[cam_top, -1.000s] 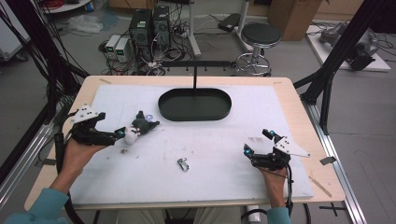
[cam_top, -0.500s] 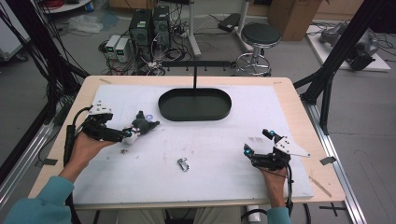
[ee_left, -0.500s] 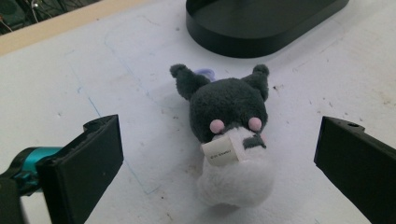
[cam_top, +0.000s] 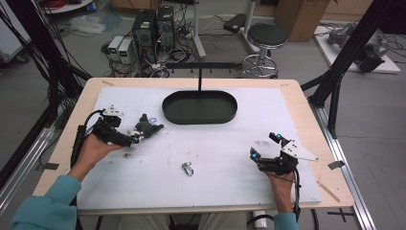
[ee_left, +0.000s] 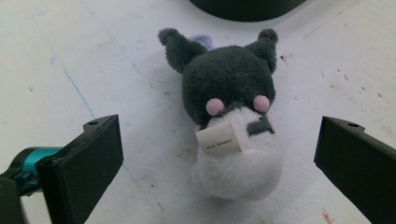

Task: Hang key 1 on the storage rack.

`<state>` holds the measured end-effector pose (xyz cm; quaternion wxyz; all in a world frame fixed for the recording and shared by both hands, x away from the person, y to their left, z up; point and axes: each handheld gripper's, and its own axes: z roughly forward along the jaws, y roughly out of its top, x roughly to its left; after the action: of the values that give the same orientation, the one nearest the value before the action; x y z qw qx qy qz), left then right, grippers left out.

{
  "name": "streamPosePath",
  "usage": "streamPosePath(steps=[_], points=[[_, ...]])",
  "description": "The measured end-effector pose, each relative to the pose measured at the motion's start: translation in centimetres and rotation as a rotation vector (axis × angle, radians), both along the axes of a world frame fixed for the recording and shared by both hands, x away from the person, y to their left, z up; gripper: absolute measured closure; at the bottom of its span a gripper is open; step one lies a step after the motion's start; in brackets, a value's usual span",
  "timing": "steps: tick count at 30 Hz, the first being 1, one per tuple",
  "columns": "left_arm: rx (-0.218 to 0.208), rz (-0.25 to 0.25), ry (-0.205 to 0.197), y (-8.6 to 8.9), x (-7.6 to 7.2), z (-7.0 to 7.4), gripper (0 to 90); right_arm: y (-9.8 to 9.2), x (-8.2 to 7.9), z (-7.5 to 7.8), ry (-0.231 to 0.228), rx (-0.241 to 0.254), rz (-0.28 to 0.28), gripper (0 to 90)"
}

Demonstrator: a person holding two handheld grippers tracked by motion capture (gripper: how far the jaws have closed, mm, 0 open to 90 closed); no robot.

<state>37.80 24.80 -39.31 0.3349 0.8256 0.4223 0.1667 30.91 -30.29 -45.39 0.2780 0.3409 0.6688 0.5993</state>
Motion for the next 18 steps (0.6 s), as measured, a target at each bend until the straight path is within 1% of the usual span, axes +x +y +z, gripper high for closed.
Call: streamPosePath(steps=[4,6,7,8,10,12,14,15,16,17,18], points=[[0.022,-0.002,0.021,-0.7,0.3,0.0,1.7,0.0,0.0,0.0,0.000,0.001,0.001,1.2],[0.043,-0.017,0.041,-1.0,0.6,0.1,1.7,0.0,0.0,0.0,0.000,0.000,0.000,1.2],[0.044,-0.021,0.041,-1.2,0.7,0.1,1.7,0.0,0.0,0.0,0.001,0.002,0.001,1.2],[0.043,-0.015,0.041,-1.4,0.7,0.1,1.7,0.0,0.0,0.0,0.001,0.002,0.001,1.2],[0.047,-0.008,0.063,-1.5,0.9,-0.1,1.7,0.0,0.0,0.0,0.003,0.001,0.004,1.2],[0.067,-0.007,0.083,-1.6,1.1,-0.4,2.0,0.0,0.0,0.0,0.003,0.003,0.005,1.2],[0.075,-0.005,0.093,-1.6,1.2,-0.6,2.8,0.0,0.0,0.0,0.005,0.005,0.003,1.2],[0.072,0.002,0.092,-1.7,1.3,-0.6,2.8,0.0,0.0,0.0,0.003,0.005,0.003,1.2],[0.077,0.001,0.094,-1.7,1.3,-0.7,2.9,-0.1,0.1,0.0,-0.011,-0.001,0.001,1.2],[0.084,-0.002,0.098,-1.7,1.3,-0.7,2.9,0.0,0.0,0.0,0.002,0.005,0.004,1.2],[0.088,-0.002,0.101,-1.8,1.4,-0.8,4.5,-0.1,0.1,0.0,-0.003,0.003,0.001,1.2]])
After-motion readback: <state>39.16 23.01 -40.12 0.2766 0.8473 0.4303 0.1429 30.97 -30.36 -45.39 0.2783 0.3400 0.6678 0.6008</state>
